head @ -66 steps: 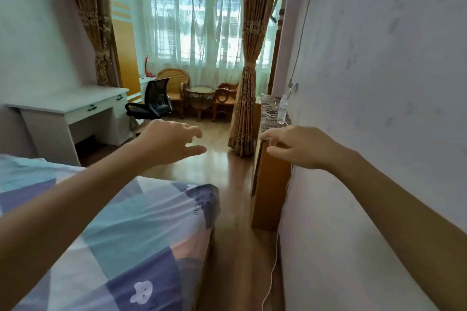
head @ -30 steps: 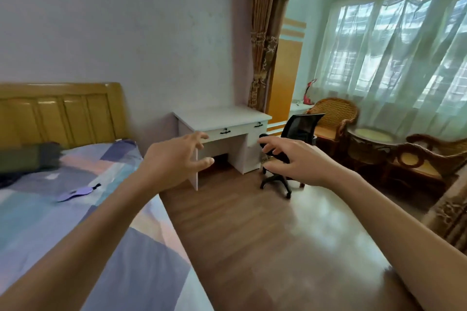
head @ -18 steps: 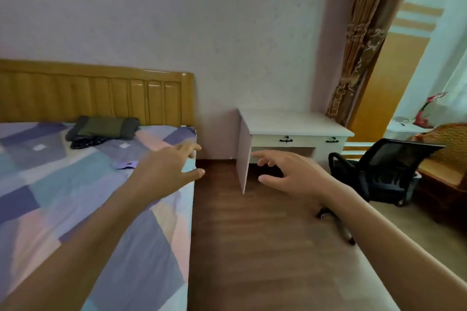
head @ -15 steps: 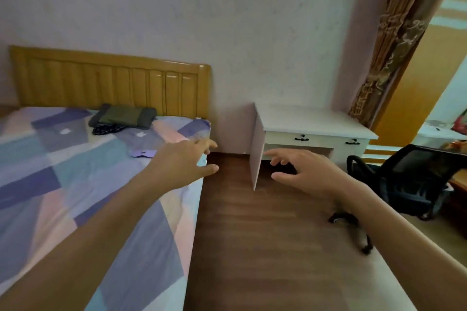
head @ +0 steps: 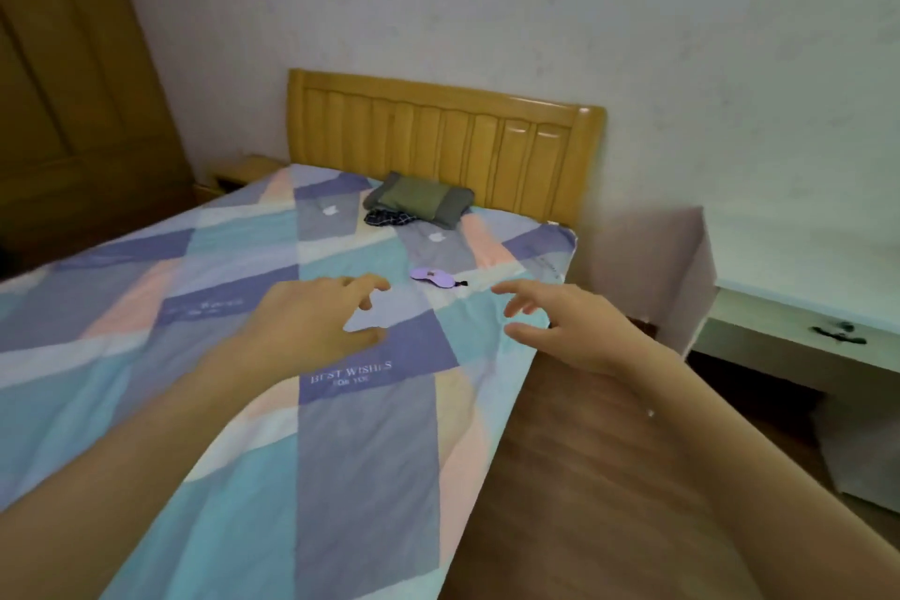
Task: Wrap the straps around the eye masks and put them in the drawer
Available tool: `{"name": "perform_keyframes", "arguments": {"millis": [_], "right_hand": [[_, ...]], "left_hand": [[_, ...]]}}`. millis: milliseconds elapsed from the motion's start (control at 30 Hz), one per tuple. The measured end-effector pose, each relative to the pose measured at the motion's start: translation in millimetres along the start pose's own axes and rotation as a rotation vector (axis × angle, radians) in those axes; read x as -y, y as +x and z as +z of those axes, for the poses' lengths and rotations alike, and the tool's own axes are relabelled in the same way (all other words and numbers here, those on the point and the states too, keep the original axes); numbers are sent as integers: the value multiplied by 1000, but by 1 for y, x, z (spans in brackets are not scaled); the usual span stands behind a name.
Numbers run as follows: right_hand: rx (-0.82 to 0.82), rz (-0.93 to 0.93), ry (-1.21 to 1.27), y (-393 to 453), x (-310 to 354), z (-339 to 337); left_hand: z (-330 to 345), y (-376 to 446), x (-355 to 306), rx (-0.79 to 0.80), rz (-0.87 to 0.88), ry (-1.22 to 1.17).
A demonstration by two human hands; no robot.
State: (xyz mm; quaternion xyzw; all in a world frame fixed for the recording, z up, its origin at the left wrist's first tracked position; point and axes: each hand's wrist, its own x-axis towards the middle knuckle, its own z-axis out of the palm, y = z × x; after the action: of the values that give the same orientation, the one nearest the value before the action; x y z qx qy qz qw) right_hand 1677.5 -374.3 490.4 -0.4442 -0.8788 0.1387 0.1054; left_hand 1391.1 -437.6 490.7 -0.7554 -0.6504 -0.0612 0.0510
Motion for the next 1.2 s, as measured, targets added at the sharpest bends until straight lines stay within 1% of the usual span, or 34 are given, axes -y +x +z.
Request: {"name": "perform_keyframes", "arguments": {"millis": [100, 167, 233, 333, 433, 500, 633, 767, 867, 967, 1133, 1200], "right_hand": [[56, -61, 0, 67, -14, 9], [90, -79, -19, 100, -31, 8], [115, -67, -49, 125, -57, 1], [146, -33, -110, 157, -113, -15], [136, -12, -182, 198, -180, -31], [142, -9, -186, 234, -224, -35], [169, -105, -154, 326, -304, -36], [254, -211, -124, 420, -368, -29], [355, -280, -132, 485, -400, -13], [456, -349, -127, 552, -419, 18], [614, -442, -138, 654, -447, 112], [658, -434, -128, 689, -463, 155]], "left_hand": [[29, 50, 30, -12, -46, 6], [44, 87, 36, 6, -85, -7], [61, 131, 35, 36, -82, 32], [80, 203, 27, 100, -23, 55], [91, 281, 15, 91, 22, 11], [101, 334, 6, 73, 23, -10], [133, 428, 0, 52, -81, -91], [175, 497, 8, 108, -230, -147], [212, 536, 20, 149, -334, -196], [258, 566, 39, 174, -436, -254], [361, 625, 85, 251, -605, -353], [403, 655, 106, 276, -646, -387]]}}
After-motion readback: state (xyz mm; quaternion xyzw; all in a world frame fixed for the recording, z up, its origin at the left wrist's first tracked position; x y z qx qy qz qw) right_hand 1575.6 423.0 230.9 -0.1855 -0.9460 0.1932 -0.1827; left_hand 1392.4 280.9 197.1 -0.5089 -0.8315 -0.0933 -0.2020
